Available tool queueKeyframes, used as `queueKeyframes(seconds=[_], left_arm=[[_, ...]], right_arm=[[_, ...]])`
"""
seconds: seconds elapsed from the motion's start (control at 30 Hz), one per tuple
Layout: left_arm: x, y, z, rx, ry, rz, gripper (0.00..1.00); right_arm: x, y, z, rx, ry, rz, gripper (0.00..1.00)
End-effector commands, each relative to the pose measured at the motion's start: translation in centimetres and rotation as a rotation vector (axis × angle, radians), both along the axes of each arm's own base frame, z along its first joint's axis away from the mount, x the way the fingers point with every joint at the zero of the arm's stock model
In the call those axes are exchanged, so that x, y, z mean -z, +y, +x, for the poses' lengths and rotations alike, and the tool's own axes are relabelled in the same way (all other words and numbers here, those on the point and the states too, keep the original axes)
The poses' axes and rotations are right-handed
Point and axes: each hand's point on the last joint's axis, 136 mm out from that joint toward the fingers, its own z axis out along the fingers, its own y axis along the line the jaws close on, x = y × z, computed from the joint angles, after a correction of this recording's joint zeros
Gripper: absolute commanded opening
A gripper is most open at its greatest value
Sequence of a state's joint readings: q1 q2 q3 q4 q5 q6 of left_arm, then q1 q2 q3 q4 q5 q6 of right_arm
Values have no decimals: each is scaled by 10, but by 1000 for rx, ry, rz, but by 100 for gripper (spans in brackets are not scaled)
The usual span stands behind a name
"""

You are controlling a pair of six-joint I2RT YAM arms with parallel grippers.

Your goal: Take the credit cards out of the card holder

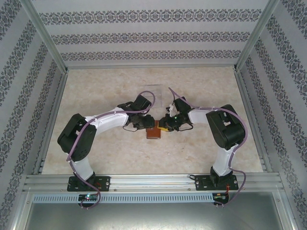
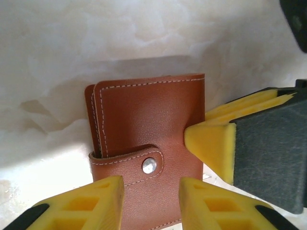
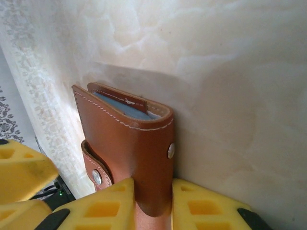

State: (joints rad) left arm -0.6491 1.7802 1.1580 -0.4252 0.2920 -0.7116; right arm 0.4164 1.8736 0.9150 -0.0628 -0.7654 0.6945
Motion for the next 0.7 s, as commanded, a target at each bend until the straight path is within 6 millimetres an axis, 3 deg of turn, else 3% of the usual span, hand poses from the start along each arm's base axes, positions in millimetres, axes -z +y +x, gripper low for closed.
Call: queueKeyframes(seconds=[0.0,0.37,0.67], left_arm=[[4,-2,-14,39,47,58,35],[16,5,-7,93,54,231,38],[32,1,-13,132,107,259,39]], right_arm=[[18,-4,-15,5,64,-32,20],[21,-1,-23,-6,87,-16,17],[23,-2,-25,7,91,-14,16]])
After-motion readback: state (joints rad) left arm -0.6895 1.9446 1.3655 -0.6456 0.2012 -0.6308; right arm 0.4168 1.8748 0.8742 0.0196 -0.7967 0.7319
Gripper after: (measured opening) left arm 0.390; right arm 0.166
